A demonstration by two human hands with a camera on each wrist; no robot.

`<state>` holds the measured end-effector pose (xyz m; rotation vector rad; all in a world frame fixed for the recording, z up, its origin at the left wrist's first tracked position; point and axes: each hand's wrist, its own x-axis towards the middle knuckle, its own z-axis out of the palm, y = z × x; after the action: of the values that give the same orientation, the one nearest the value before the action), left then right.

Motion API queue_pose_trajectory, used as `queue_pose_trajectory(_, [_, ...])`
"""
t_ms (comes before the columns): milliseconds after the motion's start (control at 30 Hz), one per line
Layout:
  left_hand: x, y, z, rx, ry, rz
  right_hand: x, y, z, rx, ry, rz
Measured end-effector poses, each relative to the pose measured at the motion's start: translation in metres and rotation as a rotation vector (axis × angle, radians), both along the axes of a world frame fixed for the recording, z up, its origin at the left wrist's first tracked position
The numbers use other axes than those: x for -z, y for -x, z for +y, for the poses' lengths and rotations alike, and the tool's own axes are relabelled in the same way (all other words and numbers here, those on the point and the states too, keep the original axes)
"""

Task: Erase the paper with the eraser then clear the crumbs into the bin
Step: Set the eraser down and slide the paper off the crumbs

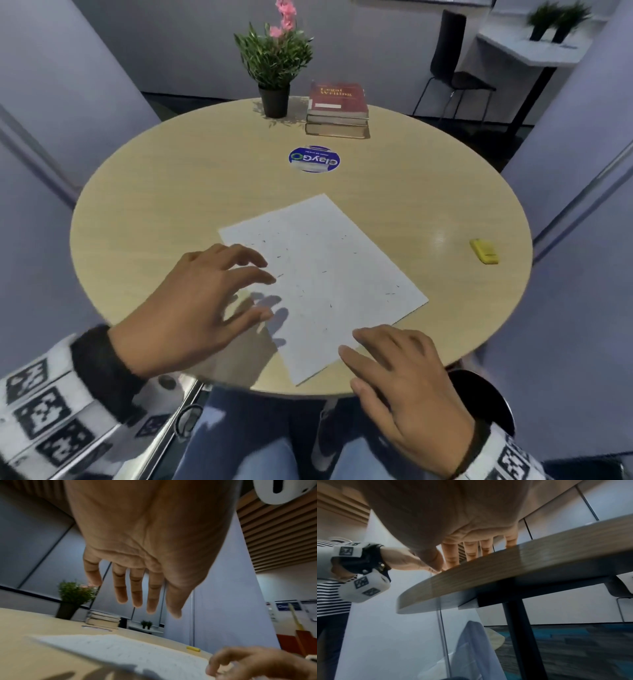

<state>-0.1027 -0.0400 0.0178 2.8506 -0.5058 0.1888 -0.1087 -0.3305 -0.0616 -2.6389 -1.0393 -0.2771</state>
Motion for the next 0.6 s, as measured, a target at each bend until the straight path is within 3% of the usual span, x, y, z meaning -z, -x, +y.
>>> queue_pose_trajectory(167, [0.04,0.058,-0.002,-0.014,0.069,-0.035,-0.003,0.016,0.036,0.055,0.05,0.043])
queue_pose_trajectory(267, [0.061,0.077,-0.003,-0.002,0.001,-0.021,-0.011,0.019,0.051,0.059,0.077,0.109])
queue_pose_trajectory(433, [0.076,0.085,0.019,-0.001,-0.048,-0.037,-0.033,0.013,0.073,0.104,-0.146,0.274])
queue_pose_trajectory(500, [0.079,0.086,0.021,0.018,-0.021,-0.093,-0.043,0.015,0.094,0.021,-0.222,0.401])
queue_pose_trajectory(600, [0.095,0.08,0.017,0.073,-0.086,-0.114,-0.052,0.032,0.139,-0.21,-0.122,0.581])
